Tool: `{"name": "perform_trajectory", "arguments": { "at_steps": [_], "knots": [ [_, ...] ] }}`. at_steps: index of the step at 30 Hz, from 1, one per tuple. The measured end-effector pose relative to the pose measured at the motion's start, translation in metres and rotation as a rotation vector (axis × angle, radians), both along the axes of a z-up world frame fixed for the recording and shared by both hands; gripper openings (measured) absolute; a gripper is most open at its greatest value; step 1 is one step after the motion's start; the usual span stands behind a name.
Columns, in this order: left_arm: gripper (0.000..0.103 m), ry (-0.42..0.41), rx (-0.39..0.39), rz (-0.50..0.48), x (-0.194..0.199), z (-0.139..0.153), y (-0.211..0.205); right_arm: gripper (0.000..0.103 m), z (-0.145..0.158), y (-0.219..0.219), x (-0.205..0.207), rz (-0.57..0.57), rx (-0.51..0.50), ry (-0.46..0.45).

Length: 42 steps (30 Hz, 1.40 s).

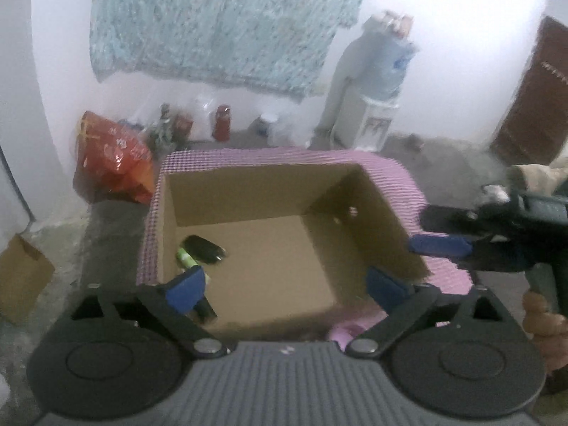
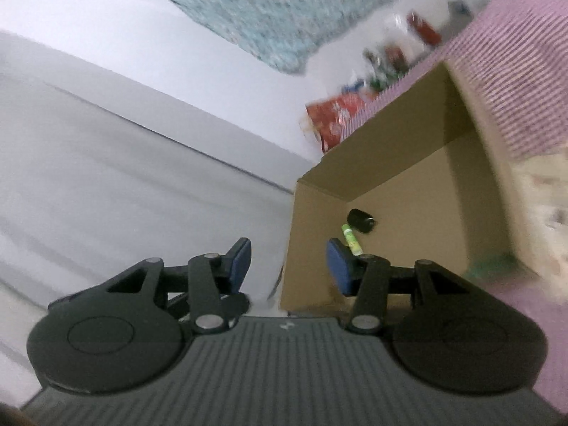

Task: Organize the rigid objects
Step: 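Move the right tool from the box to the black tape roll, then close the right tool on the rim of the black tape roll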

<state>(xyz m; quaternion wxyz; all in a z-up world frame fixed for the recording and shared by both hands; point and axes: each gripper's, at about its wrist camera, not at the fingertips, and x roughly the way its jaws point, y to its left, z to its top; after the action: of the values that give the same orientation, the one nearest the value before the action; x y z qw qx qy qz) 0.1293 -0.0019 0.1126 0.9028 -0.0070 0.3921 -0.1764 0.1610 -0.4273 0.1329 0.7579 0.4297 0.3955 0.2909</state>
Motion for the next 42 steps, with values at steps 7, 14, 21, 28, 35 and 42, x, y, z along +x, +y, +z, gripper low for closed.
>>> {"name": "perform_trajectory", "arguments": {
  "at_steps": [7,14,21,28,35,42],
  "knots": [
    [0.103,0.003,-0.021,-0.107,-0.073,-0.055,-0.022,0.051,-0.029,-0.018,-0.118,-0.101,-0.207,-0.072],
    [0.103,0.047,-0.114,-0.176,-0.102,-0.112,-0.038,0.051,-0.072,0.014,-0.155,-0.126,-0.412,-0.08],
    [0.103,0.021,-0.003,-0.167,-0.103,-0.151,-0.063,0.05,-0.102,0.043,-0.137,-0.085,-0.519,-0.061],
    [0.089,0.018,0.066,-0.212,-0.096,-0.174,-0.081,0.033,-0.121,0.058,-0.123,-0.025,-0.597,-0.044],
    [0.07,0.026,0.091,-0.232,-0.091,-0.183,-0.09,0.021,-0.139,0.066,-0.108,0.019,-0.642,-0.024],
    [0.058,0.045,0.08,-0.209,-0.087,-0.184,-0.09,0.013,-0.142,0.066,-0.104,0.031,-0.648,-0.026]
  ]
}}
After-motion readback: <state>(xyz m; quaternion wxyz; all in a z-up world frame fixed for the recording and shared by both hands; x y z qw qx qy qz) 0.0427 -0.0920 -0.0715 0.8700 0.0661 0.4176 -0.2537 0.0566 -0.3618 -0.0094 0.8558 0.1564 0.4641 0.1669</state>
